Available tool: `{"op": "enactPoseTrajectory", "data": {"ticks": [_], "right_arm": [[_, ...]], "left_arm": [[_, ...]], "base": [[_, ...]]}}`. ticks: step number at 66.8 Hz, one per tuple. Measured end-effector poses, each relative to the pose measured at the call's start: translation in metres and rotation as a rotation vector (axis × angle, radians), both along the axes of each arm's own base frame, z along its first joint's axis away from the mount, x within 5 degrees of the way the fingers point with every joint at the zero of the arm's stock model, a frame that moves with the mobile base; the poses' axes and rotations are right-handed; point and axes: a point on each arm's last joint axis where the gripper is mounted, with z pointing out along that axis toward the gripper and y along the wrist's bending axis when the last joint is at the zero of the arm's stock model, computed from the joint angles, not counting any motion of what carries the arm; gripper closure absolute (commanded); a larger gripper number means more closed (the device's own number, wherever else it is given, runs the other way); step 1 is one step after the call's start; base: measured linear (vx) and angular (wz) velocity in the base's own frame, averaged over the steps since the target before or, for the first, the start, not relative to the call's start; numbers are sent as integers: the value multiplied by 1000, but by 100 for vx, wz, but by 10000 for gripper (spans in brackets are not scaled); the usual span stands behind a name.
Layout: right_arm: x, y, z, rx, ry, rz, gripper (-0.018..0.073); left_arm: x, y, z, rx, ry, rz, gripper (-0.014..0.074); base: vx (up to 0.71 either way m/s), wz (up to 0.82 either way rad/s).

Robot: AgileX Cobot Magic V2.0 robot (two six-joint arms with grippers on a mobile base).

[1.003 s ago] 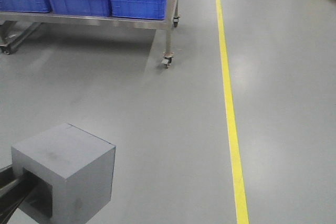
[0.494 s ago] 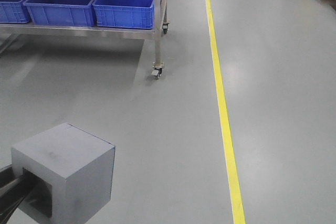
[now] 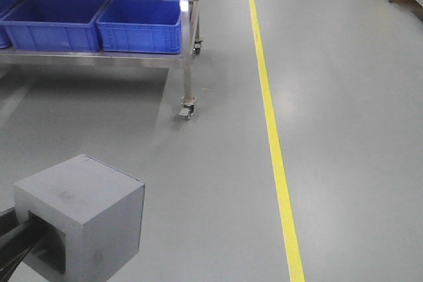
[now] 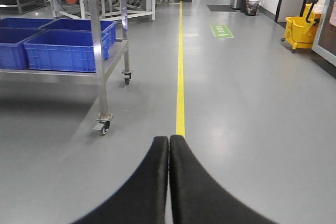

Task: Sort gray base to blue bin
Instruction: 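Drive the base away from the table holding the block in the left gripper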

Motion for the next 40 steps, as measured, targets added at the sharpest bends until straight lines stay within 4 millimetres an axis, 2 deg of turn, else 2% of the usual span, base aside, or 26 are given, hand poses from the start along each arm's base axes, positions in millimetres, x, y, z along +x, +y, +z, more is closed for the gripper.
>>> {"op": "enactPoseTrajectory", "data": {"ticks": [40], "right_arm": [[0, 0, 0, 0, 0, 0, 564]], "left_arm": [[0, 0, 0, 0, 0, 0, 603]], "base": [[44, -12]]}}
